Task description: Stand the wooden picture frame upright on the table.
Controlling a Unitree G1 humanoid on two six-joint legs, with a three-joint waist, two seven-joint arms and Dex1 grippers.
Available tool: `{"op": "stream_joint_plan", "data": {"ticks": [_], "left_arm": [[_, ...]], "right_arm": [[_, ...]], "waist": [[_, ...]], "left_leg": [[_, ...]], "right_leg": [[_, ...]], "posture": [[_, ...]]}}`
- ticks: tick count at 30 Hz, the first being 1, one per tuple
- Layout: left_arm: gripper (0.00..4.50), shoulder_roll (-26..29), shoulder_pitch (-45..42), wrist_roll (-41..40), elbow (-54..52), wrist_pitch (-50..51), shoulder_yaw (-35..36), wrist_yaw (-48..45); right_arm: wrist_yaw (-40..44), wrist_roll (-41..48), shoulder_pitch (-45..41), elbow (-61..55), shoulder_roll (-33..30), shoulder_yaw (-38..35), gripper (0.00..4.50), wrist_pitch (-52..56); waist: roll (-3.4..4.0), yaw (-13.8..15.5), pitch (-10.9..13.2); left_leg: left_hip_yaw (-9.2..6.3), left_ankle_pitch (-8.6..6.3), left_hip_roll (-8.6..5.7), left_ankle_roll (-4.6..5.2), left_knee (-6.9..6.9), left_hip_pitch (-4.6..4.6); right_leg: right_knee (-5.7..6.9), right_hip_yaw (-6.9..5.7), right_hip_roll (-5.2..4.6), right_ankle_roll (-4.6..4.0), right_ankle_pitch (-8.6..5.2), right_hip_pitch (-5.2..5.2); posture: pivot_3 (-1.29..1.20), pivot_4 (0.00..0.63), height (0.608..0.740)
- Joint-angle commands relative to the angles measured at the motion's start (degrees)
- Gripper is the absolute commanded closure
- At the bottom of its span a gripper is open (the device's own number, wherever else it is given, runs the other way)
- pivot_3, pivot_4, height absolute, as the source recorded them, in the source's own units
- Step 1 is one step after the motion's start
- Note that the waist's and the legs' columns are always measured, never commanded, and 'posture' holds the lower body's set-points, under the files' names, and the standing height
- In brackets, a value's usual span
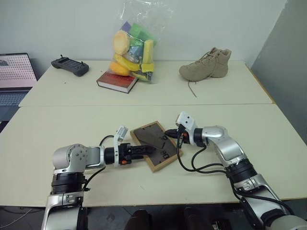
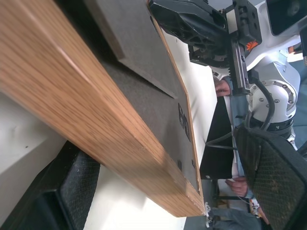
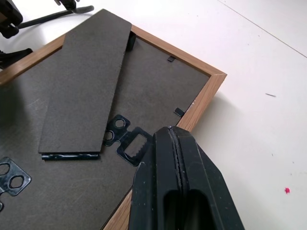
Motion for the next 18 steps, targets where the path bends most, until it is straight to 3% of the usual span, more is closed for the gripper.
{"op": "stream_joint_plan", "data": {"ticks": [1, 9, 18], "left_arm": [[0.01, -0.4, 2.3, -0.4, -1.9, 0.2, -0.7, 2.2], [0.01, -0.8, 3.8, -1.6, -3.4, 0.3, 0.2, 4.4], [0.01, -3.2, 4.1, -4.2, -4.9, 6.1, 2.1, 8.0]], "right_arm": [[-1.6, -0.5, -0.7, 0.1, -2.8, -2.6, 4.5, -1.4], [9.8, -0.7, 3.2, -6.4, -14.7, 1.5, 4.5, -3.6], [8.3, -0.8, 6.7, -13.5, -9.3, 6.8, 4.5, 0.2]], "waist": [[0.0, 0.0, 0.0], [0.01, -0.1, 0.0], [0.04, -0.3, -0.1]], "left_leg": [[0.0, 0.0, 0.0, 0.0, 0.0, 0.0], [0.02, -0.01, 0.02, 0.02, -0.06, 0.0], [0.02, -0.01, 0.05, 0.02, -0.05, 0.05]], "right_leg": [[-0.01, 0.0, 0.0, 0.0, 0.0, 0.0], [-0.04, -0.02, 0.01, 0.0, -0.01, 0.0], [0.0, -0.01, 0.04, 0.01, -0.01, 0.02]], "posture": [[0.0, 0.15, 0.74], [0.0, 0.15, 0.74], [0.0, 0.15, 0.74]]}}
